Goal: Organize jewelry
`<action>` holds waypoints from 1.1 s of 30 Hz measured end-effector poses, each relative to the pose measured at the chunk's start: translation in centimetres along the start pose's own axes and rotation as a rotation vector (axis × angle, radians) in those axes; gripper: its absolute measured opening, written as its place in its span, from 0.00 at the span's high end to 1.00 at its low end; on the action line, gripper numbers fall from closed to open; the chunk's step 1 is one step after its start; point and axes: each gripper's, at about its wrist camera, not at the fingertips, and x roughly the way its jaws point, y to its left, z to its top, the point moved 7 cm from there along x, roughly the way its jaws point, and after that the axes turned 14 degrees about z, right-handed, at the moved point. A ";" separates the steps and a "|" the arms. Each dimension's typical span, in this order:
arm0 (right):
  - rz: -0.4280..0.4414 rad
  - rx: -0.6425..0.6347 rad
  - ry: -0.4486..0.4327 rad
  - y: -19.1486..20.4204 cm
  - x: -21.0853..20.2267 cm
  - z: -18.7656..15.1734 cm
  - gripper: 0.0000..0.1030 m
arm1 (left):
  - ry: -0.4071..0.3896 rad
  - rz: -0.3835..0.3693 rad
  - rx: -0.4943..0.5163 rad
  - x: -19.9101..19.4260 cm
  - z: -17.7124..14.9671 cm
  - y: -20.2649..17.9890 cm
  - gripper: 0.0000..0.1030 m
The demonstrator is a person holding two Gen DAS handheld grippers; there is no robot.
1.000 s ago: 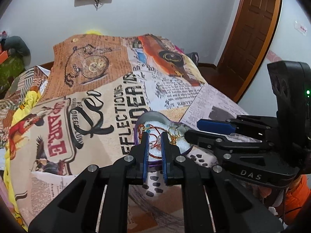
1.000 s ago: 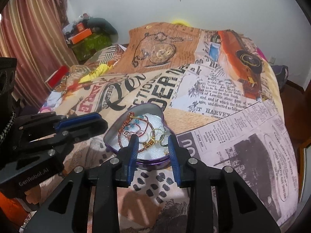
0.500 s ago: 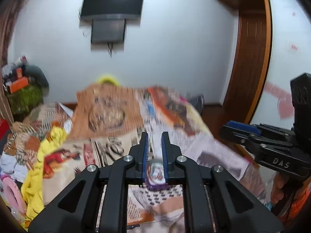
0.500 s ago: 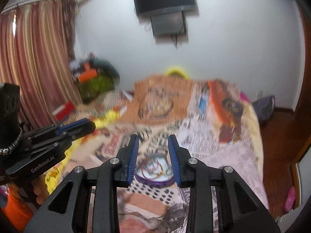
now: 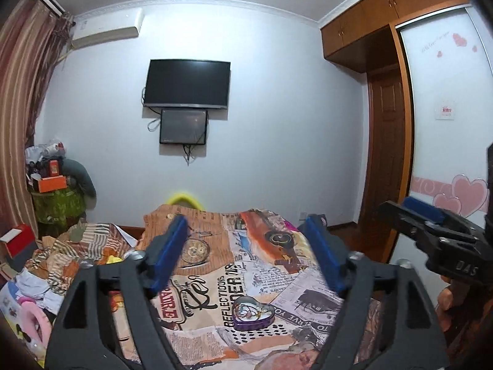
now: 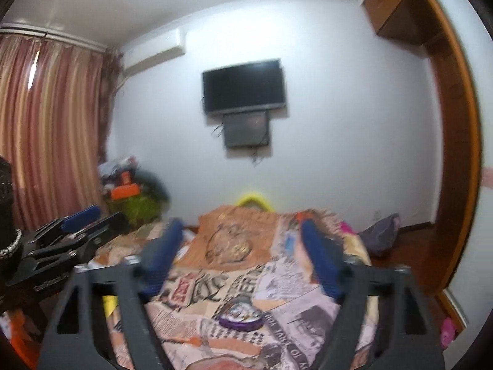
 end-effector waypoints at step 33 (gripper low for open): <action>-0.070 -0.003 -0.005 0.3 -2.4 -1.0 0.00 | 0.018 0.042 -0.003 -2.1 -1.1 0.5 0.01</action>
